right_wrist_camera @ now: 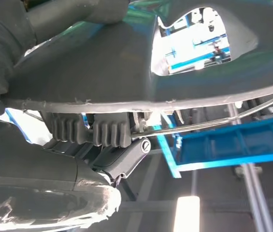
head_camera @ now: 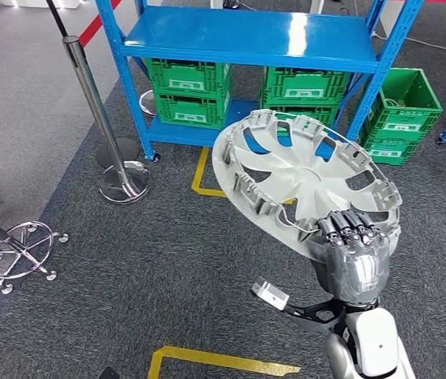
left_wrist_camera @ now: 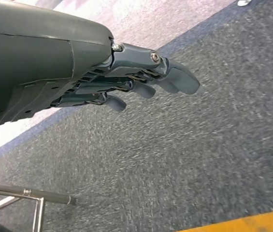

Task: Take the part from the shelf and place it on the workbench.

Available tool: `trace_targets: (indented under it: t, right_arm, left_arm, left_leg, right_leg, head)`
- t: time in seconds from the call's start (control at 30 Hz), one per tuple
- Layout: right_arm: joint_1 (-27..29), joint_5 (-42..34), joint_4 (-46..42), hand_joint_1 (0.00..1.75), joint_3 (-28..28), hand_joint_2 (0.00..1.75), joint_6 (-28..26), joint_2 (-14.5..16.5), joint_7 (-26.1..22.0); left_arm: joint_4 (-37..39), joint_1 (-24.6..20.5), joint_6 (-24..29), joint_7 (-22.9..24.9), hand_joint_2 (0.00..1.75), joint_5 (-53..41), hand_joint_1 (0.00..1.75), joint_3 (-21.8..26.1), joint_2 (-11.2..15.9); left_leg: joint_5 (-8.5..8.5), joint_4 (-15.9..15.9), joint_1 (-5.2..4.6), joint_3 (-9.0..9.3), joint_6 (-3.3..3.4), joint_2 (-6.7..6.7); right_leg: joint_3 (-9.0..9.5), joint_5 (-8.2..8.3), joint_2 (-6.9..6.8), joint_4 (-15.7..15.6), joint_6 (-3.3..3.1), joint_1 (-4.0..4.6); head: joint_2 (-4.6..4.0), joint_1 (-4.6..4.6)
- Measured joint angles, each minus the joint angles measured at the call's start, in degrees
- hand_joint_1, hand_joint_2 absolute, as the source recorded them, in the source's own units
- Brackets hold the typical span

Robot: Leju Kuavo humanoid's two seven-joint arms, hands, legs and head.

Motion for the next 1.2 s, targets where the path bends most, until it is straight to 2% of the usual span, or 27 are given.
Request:
trace_targets:
  t: [0.07, 0.1, 0.13, 0.17, 0.23, 0.27, 0.3, 0.33, 0.4, 0.47, 0.5, 0.57, 0.6, 0.63, 0.67, 0.7, 0.77, 0.83, 0.9, 0.97, 1.03, 1.1, 1.13, 1.17, 1.2]
  right_arm:
    - [0.02, 0.01, 0.05, 1.75, 0.04, 1.75, -0.01, -0.11, -0.03]
    - [0.04, 0.01, 0.13, 1.75, 0.05, 1.75, -0.02, -0.18, -0.05]
    - [0.07, 0.01, 0.21, 1.75, 0.07, 1.75, -0.02, -0.24, -0.05]
    - [0.08, 0.01, 0.31, 1.75, 0.07, 1.75, -0.02, -0.3, -0.05]
    - [0.06, 0.01, 0.42, 1.75, 0.07, 1.75, -0.03, -0.35, -0.05]
    - [0.0, 0.0, 0.45, 1.75, 0.08, 1.75, -0.04, -0.36, -0.07]
    - [-0.03, 0.0, 0.48, 1.75, 0.1, 1.75, -0.05, -0.36, -0.08]
    - [-0.03, 0.01, 0.52, 1.75, 0.11, 1.75, -0.06, -0.37, -0.09]
    - [0.05, 0.01, 0.58, 1.75, 0.1, 1.75, -0.07, -0.4, -0.09]
    - [0.05, 0.01, 0.59, 1.75, 0.1, 1.75, -0.08, -0.42, -0.09]
    - [0.0, 0.01, 0.59, 1.75, 0.1, 1.75, -0.09, -0.42, -0.1]
    - [-0.07, 0.01, 0.6, 1.75, 0.09, 1.75, -0.12, -0.43, -0.12]
    - [-0.07, 0.01, 0.63, 1.75, 0.07, 1.75, -0.14, -0.44, -0.16]
    - [-0.05, 0.01, 0.68, 1.75, 0.05, 1.75, -0.14, -0.44, -0.21]
    - [-0.04, 0.01, 0.73, 1.75, 0.04, 1.75, -0.15, -0.44, -0.28]
    - [-0.03, 0.01, 0.77, 1.75, 0.04, 1.75, -0.15, -0.44, -0.36]
    - [-0.07, 0.01, 0.79, 1.75, 0.04, 1.75, -0.17, -0.44, -0.5]
    - [-0.14, 0.01, 0.79, 1.75, 0.03, 1.75, -0.2, -0.44, -0.64]
    - [-0.17, 0.01, 0.79, 1.75, 0.01, 1.75, -0.21, -0.44, -0.91]
    - [-0.21, -0.01, 0.79, 1.75, -0.23, 1.75, -0.22, -0.45, -1.67]
    - [-0.31, -0.01, 0.79, 1.75, -0.85, 1.75, -0.26, -0.47, -2.85]
    - [-0.33, -0.01, 0.85, 1.75, -1.72, 1.75, -0.32, -0.48, -4.03]
    - [-0.24, -0.01, 0.92, 1.75, -2.19, 1.75, -0.35, -0.48, -4.56]
    - [-0.14, -0.01, 0.99, 1.75, -2.64, 1.75, -0.38, -0.49, -5.08]
    - [-0.05, -0.01, 1.05, 1.75, -3.04, 1.75, -0.43, -0.48, -5.56]
  left_arm:
    - [0.0, 0.02, -0.09, -0.15, 1.75, 0.11, 0.0, 0.09, -0.03]
    - [0.0, 0.06, -0.14, -0.24, 1.75, 0.14, 0.0, 0.13, -0.07]
    - [0.0, 0.09, -0.18, -0.31, 1.75, 0.16, 0.0, 0.16, -0.11]
    - [0.0, 0.11, -0.2, -0.36, 1.75, 0.17, 0.0, 0.18, -0.16]
    - [0.0, 0.12, -0.21, -0.42, 1.75, 0.19, 0.0, 0.2, -0.26]
    - [-0.01, 0.1, -0.21, -0.45, 1.75, 0.19, 0.0, 0.21, -0.24]
    - [-0.01, 0.08, -0.2, -0.48, 1.75, 0.19, 0.0, 0.21, -0.22]
    - [-0.02, 0.08, -0.2, -0.5, 1.75, 0.19, 0.0, 0.22, -0.18]
    - [-0.02, 0.09, -0.19, -0.53, 1.75, 0.19, 0.0, 0.24, -0.12]
    - [-0.02, 0.11, -0.19, -0.54, 1.75, 0.19, 0.0, 0.26, -0.04]
    - [-0.02, 0.1, -0.19, -0.55, 1.75, 0.19, 0.0, 0.27, -0.02]
    - [-0.02, 0.13, -0.21, -0.57, 1.75, 0.19, 0.0, 0.28, -0.04]
    - [-0.02, 0.17, -0.22, -0.57, 1.75, 0.19, 0.0, 0.31, -0.06]
    - [-0.02, 0.21, -0.23, -0.58, 1.75, 0.19, 0.0, 0.33, -0.07]
    - [-0.02, 0.24, -0.24, -0.58, 1.75, 0.19, 0.0, 0.37, -0.07]
    - [-0.02, 0.24, -0.24, -0.6, 1.75, 0.19, 0.0, 0.4, -0.07]
    - [-0.02, 0.19, -0.25, -0.63, 1.75, 0.19, 0.0, 0.47, -0.01]
    - [-0.02, 0.09, -0.29, -0.68, 1.75, 0.19, 0.0, 0.59, 0.09]
    - [-0.02, 0.14, -0.45, -0.7, 1.75, 0.19, 0.0, 0.7, 0.17]
    - [-0.02, 0.24, -0.72, -0.7, 1.75, 0.19, 0.0, 0.76, 0.19]
    - [-0.02, 0.21, -0.9, -0.7, 1.75, 0.15, 0.0, 0.82, 0.21]
    - [-0.02, 0.22, -1.0, -0.69, 1.75, 0.07, 0.0, 0.96, 0.24]
    - [-0.02, 0.28, -1.06, -0.69, 1.75, -0.05, 0.0, 1.02, 0.24]
    - [-0.02, 0.32, -1.08, -0.68, 1.75, -0.16, 0.0, 1.08, 0.24]
    - [-0.02, 0.35, -1.08, -0.68, 1.75, -0.27, 0.0, 1.1, 0.24]
  left_leg:
    - [0.8, 0.18, -0.02, -1.17, 0.21, 0.06]
    - [1.15, 0.3, -0.03, -1.73, 0.19, 0.07]
    - [1.43, 0.47, -0.01, -2.27, 0.13, 0.07]
    - [1.63, 0.7, 0.02, -2.71, 0.03, 0.07]
    - [1.77, 1.28, 0.07, -3.32, -0.22, 0.05]
    - [1.75, 1.77, -0.03, -3.67, -0.42, 0.03]
    - [1.78, 2.19, -0.15, -4.03, -0.67, 0.01]
    - [1.85, 2.53, -0.28, -4.39, -0.97, 0.01]
    - [2.08, 2.84, -0.34, -4.87, -1.54, 0.0]
    - [0.88, 4.18, -0.21, -5.53, -2.17, -0.11]
    - [-0.74, 6.42, -0.06, -6.5, -2.52, -0.16]
    - [-4.82, 13.62, 0.31, -9.56, -3.12, -0.21]
    - [-6.24, 17.08, 0.47, -11.01, -3.29, -0.21]
    - [-6.55, 18.86, 0.56, -11.66, -3.33, -0.21]
    - [-5.73, 18.52, 0.61, -11.3, -3.25, -0.21]
    - [-4.06, 16.15, 0.62, -9.94, -3.05, -0.22]
    - [-0.45, 8.48, 0.47, -5.8, -2.29, -0.28]
    - [0.7, 3.67, 0.26, -3.53, -1.65, -0.34]
    - [0.61, 2.84, 0.2, -3.58, -1.29, -0.33]
    - [1.17, 2.26, 0.41, -3.7, -0.85, -0.23]
    - [1.66, 1.84, 0.54, -3.88, -0.42, -0.23]
    - [1.84, 1.92, 0.39, -4.25, -0.18, -0.51]
    - [1.93, 1.97, 0.33, -4.39, -0.13, -0.73]
    - [2.0, 2.03, 0.29, -4.49, -0.14, -1.07]
    - [2.05, 2.12, 0.28, -4.53, -0.18, -1.49]
  right_leg:
    - [-3.1, -4.64, 0.1, 8.01, 0.49, -0.19]
    - [-4.1, -6.0, 0.09, 11.26, 0.68, -0.25]
    - [-4.14, -6.37, 0.08, 12.71, 0.83, -0.29]
    - [-2.91, -5.66, 0.07, 11.63, 0.94, -0.38]
    - [2.18, -2.99, 0.02, 4.08, 1.05, -0.62]
    - [4.59, -2.18, 0.03, 0.21, 0.93, -0.69]
    - [6.09, -1.83, 0.05, -2.32, 0.7, -0.71]
    - [6.63, -1.94, 0.1, -3.38, 0.4, -0.66]
    - [6.35, -1.7, 0.17, -3.29, -0.36, -0.65]
    - [6.1, -1.28, 0.13, -3.38, -1.08, -0.82]
    - [5.94, -1.07, 0.08, -3.46, -1.42, -0.91]
    - [5.46, -0.76, 0.04, -3.43, -1.85, -0.84]
    - [5.2, -0.61, 0.05, -3.41, -1.96, -0.8]
    - [5.0, -0.47, 0.08, -3.4, -1.99, -0.76]
    - [4.86, -0.35, 0.12, -3.4, -1.97, -0.73]
    - [4.81, -0.24, 0.17, -3.4, -1.92, -0.69]
    - [4.76, -0.09, 0.22, -3.36, -1.7, -0.55]
    - [4.41, 0.16, 0.18, -3.25, -1.23, -0.37]
    - [4.03, 0.51, 0.1, -3.31, -0.6, -0.32]
    - [3.33, -0.21, 0.12, -2.54, 0.03, -0.36]
    - [1.14, -3.33, 0.18, 2.12, 0.48, -0.45]
    - [-1.89, -6.94, 0.17, 9.48, 0.77, -0.55]
    - [-2.73, -7.66, 0.17, 11.82, 0.87, -0.57]
    - [-2.52, -7.26, 0.18, 12.05, 0.91, -0.59]
    - [-1.14, -5.82, 0.31, 9.96, 0.88, -0.61]
  head:
    - [0.0, 0.11]
    - [0.0, 0.1]
    - [0.0, 0.1]
    - [0.0, 0.11]
    - [0.0, 0.11]
    - [0.0, 0.16]
    - [0.0, 0.16]
    - [0.0, 0.19]
    - [0.0, 0.2]
    - [0.0, 0.06]
    - [0.0, -0.06]
    - [0.0, -0.31]
    - [0.0, -0.33]
    - [0.0, -0.34]
    - [0.0, -0.34]
    - [0.0, -0.34]
    - [0.0, -0.33]
    - [0.0, -0.31]
    - [0.0, -0.28]
    - [0.0, -0.18]
    - [0.0, -0.02]
    - [0.0, 0.04]
    - [0.0, 0.03]
    - [0.0, 0.03]
    - [0.0, 0.03]
